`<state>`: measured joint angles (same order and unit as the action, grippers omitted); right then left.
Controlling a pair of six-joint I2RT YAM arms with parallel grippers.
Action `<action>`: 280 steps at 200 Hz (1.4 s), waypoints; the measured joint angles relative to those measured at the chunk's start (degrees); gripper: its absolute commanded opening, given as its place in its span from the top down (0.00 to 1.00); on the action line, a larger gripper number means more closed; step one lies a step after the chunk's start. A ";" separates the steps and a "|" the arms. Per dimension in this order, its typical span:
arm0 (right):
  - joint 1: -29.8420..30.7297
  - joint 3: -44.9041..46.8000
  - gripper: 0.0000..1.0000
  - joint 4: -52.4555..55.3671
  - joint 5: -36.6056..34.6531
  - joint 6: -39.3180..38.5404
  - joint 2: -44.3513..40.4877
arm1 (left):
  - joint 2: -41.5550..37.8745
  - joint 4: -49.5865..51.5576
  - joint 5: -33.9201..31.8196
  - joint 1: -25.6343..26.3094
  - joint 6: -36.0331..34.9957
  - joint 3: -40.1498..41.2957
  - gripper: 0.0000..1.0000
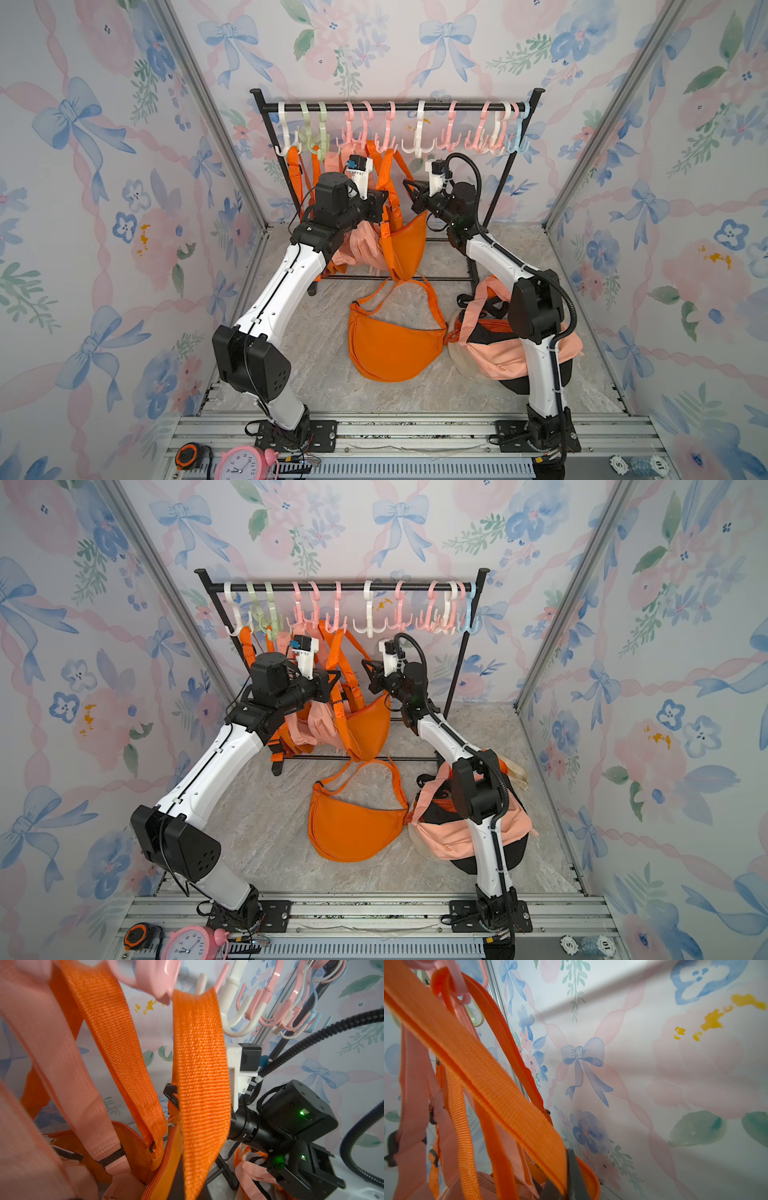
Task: Take the bag off the hook
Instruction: Pick up the bag from the hook.
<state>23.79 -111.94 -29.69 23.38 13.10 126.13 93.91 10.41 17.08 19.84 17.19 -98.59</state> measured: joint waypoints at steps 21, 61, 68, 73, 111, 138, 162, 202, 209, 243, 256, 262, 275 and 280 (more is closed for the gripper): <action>0.35 3.96 0.96 -1.66 -0.15 0.20 -3.06 | 0.00 0.15 0.20 0.00 0.00 -0.26 1.00; 0.98 7.91 0.96 -3.54 -0.68 0.17 -7.58 | 0.76 0.55 0.55 -0.02 0.00 -2.38 1.00; 1.14 8.39 0.96 -3.65 -0.68 0.17 -8.31 | 1.22 0.76 0.57 -0.02 0.00 -3.21 1.00; 1.25 8.70 0.96 -3.69 -0.68 0.15 -8.76 | 1.60 0.98 0.61 -0.07 0.00 -3.89 1.00; 2.19 10.21 0.96 -3.98 -0.70 -0.24 -11.58 | 4.20 2.86 1.01 -0.55 0.00 -8.83 1.00; 2.32 10.86 0.96 -3.93 -0.72 -0.59 -13.22 | 5.90 4.31 1.01 -0.76 -0.02 -12.76 1.00; 2.32 12.33 0.96 -3.54 -0.92 -1.11 -15.43 | 6.05 4.72 1.05 -0.81 -0.02 -13.94 1.00; 3.21 14.99 0.96 -1.81 -1.68 -2.91 -20.85 | 5.49 5.22 1.44 -0.81 -0.02 -13.57 1.00; 3.54 15.08 0.96 -1.07 -1.99 -3.41 -21.75 | 4.96 5.33 1.44 -0.81 -0.02 -13.03 1.00; 5.99 18.43 0.96 0.46 -3.26 -6.21 -27.34 | 0.79 6.08 1.42 -0.79 -0.04 -9.57 1.00; 6.97 20.41 0.96 1.01 -3.69 -7.21 -29.68 | -1.09 6.03 1.40 -0.74 -0.07 -8.22 1.00; 7.41 21.09 0.96 1.44 -3.85 -7.63 -30.56 | -2.08 6.03 1.38 -0.68 -0.07 -7.45 1.00; 8.35 22.69 0.96 2.34 -4.37 -8.72 -32.61 | -4.24 6.01 1.20 -0.46 -0.04 -5.51 1.00; 8.72 23.23 0.96 2.60 -4.55 -9.14 -33.33 | -5.18 5.92 1.14 -0.35 -0.07 -4.59 1.00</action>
<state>32.51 -88.71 -27.09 18.83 3.97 92.79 88.73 16.34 18.22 19.49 17.12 -103.18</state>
